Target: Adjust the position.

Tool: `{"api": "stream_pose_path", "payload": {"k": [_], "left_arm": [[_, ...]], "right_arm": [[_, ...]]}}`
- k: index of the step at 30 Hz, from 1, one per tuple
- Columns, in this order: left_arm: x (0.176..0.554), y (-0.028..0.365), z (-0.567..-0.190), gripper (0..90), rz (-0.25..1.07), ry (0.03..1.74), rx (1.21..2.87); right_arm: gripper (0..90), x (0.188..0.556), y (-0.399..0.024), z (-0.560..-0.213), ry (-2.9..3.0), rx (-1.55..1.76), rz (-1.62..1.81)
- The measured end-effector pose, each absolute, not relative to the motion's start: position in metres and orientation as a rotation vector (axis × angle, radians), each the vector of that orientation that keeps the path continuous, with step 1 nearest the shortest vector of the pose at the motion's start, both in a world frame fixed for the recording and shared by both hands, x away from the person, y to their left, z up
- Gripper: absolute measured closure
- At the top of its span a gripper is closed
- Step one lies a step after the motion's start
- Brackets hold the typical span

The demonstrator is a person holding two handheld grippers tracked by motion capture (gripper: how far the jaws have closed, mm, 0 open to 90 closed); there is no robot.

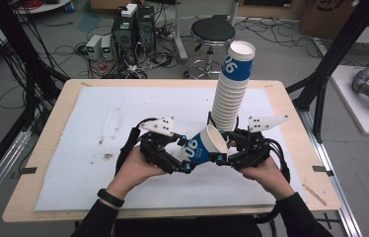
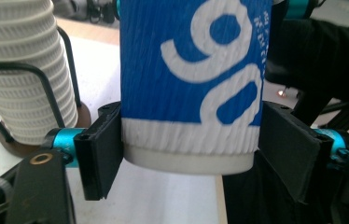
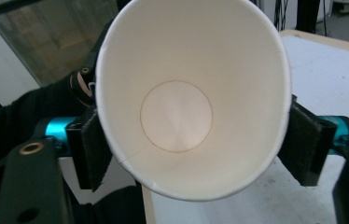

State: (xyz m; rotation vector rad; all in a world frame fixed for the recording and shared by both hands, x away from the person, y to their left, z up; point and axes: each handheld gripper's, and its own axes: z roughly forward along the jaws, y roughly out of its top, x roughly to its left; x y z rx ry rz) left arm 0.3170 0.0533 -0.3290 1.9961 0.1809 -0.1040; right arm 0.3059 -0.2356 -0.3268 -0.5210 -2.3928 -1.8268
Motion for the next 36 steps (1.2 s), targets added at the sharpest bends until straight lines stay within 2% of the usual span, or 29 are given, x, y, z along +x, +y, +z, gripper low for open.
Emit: {"api": "stream_pose_path", "payload": {"k": [10, 15, 18, 26, 36], "left_arm": [[0.314, 0.043, -0.332, 24.3, -0.071, 0.168, 2.102], [0.313, 0.040, -0.335, 29.5, -0.093, 0.157, 2.107], [0.315, 0.041, -0.337, 29.7, -0.107, 0.154, 2.048], [0.318, 0.048, -0.338, 29.9, -0.139, 0.166, 1.896], [0.317, 0.050, -0.337, 30.0, -0.141, 0.178, 1.839]], "right_arm": [[23.1, 0.303, -0.231, -0.323, -2.530, -0.479, -1.717], [22.8, 0.301, -0.229, -0.323, -2.537, -0.473, -1.699], [18.4, 0.301, -0.229, -0.322, -2.508, -0.490, -1.734], [17.4, 0.302, -0.235, -0.319, -2.329, -0.524, -1.870], [17.4, 0.303, -0.235, -0.319, -2.246, -0.537, -1.924]]}}
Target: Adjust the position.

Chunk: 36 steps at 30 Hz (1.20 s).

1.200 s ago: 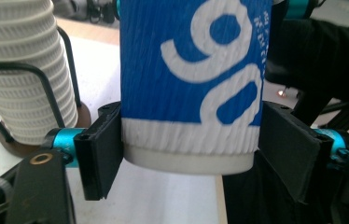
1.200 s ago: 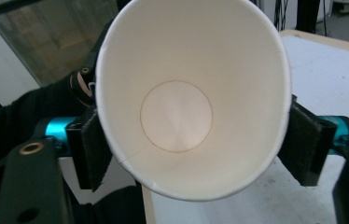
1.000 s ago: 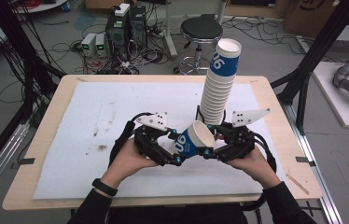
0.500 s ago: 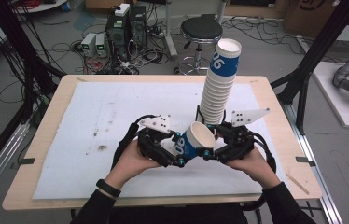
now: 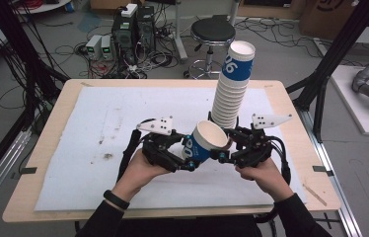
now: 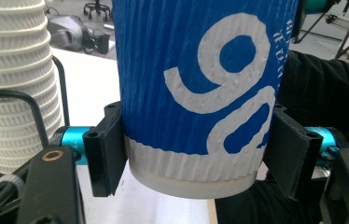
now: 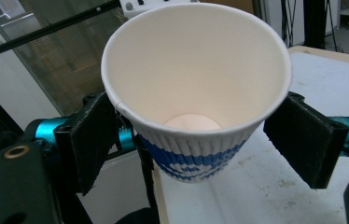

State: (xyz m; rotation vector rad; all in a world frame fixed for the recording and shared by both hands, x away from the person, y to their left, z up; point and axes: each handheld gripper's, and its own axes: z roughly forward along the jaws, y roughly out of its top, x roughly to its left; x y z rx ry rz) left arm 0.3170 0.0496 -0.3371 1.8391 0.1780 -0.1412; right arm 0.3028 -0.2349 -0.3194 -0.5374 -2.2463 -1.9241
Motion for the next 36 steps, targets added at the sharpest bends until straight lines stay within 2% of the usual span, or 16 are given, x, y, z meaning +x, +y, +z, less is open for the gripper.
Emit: {"api": "stream_pose_path", "payload": {"k": [13, 17, 24, 36], "left_arm": [[0.314, 0.040, -0.343, 29.7, -0.156, 0.169, 1.891], [0.314, 0.039, -0.342, 25.4, -0.133, 0.166, 1.943], [0.310, 0.034, -0.338, 23.5, -0.105, 0.176, 1.986], [0.311, 0.029, -0.344, 26.5, -0.121, 0.177, 2.024]], "right_arm": [[22.6, 0.302, -0.232, -0.322, -2.245, -0.507, -1.920], [23.0, 0.302, -0.230, -0.322, -2.318, -0.496, -1.880], [23.6, 0.300, -0.225, -0.320, -2.405, -0.489, -1.802], [24.2, 0.299, -0.220, -0.323, -2.471, -0.463, -1.750]]}}
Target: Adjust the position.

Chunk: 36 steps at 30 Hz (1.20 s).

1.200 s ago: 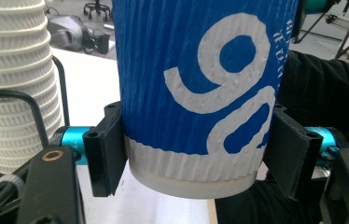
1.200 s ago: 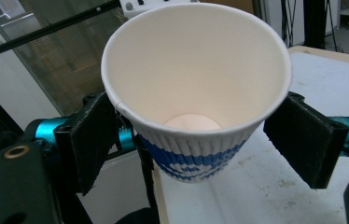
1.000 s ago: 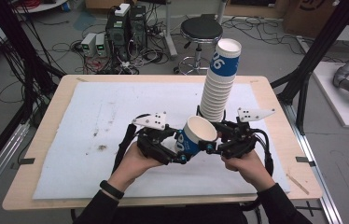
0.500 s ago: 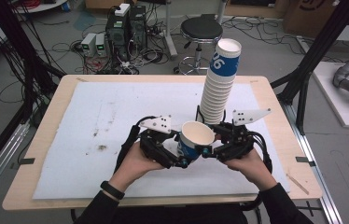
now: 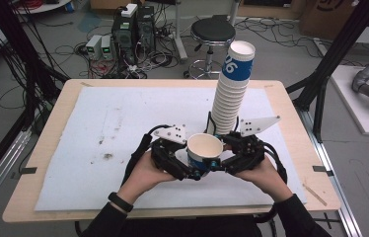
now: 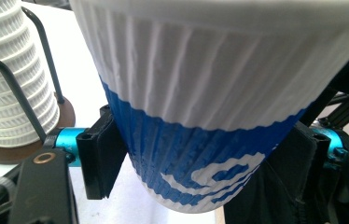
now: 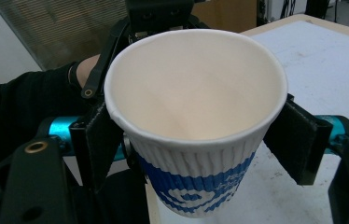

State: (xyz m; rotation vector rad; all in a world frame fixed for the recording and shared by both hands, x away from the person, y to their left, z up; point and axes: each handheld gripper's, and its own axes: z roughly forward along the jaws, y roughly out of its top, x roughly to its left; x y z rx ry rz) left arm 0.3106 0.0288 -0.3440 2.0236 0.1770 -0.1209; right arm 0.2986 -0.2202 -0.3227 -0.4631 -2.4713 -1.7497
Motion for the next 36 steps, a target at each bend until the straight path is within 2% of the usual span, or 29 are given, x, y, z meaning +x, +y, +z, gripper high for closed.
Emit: {"api": "stream_pose_path", "payload": {"k": [10, 17, 36], "left_arm": [[0.3105, 0.0265, -0.3474, 29.2, -0.123, 0.178, 2.019], [0.3106, 0.0282, -0.3465, 29.1, -0.139, 0.170, 1.989], [0.3102, 0.0291, -0.3452, 29.1, -0.147, 0.172, 1.951]], "right_arm": [[24.4, 0.2980, -0.2215, -0.3216, -2.459, -0.464, -1.776], [19.5, 0.2972, -0.2204, -0.3212, -2.438, -0.466, -1.803], [20.4, 0.2954, -0.2176, -0.3246, -2.357, -0.486, -1.888]]}}
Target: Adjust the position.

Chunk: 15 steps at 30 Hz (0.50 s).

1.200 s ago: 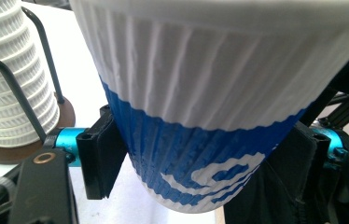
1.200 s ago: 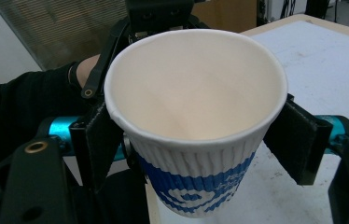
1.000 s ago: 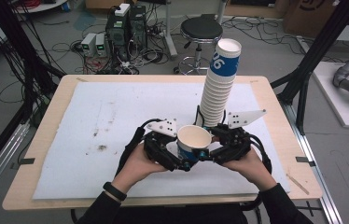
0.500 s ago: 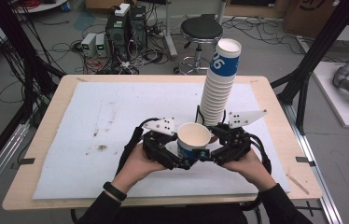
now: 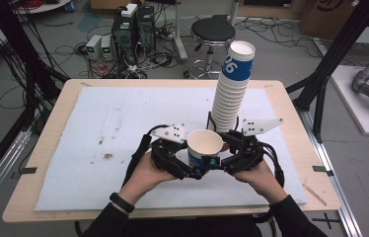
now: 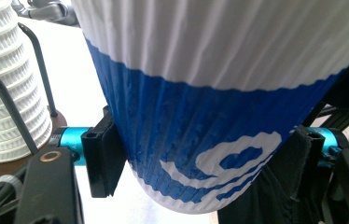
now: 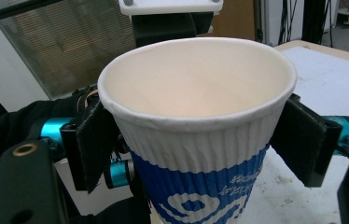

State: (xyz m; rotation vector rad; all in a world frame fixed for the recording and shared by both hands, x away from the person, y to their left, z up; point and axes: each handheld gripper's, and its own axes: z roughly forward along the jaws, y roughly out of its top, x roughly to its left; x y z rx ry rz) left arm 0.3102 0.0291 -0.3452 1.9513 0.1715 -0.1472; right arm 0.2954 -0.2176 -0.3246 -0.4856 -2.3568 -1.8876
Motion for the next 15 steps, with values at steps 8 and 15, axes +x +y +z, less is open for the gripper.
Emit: {"api": "stream_pose_path", "payload": {"k": [8, 15], "left_arm": [[0.3080, 0.0271, -0.3409, 20.0, -0.154, 0.189, 1.913], [0.3096, 0.0306, -0.3391, 21.1, -0.188, 0.207, 1.854]], "right_arm": [[21.2, 0.2959, -0.2174, -0.3258, -2.347, -0.490, -1.896], [21.3, 0.2929, -0.2145, -0.3264, -2.364, -0.470, -1.911]]}}
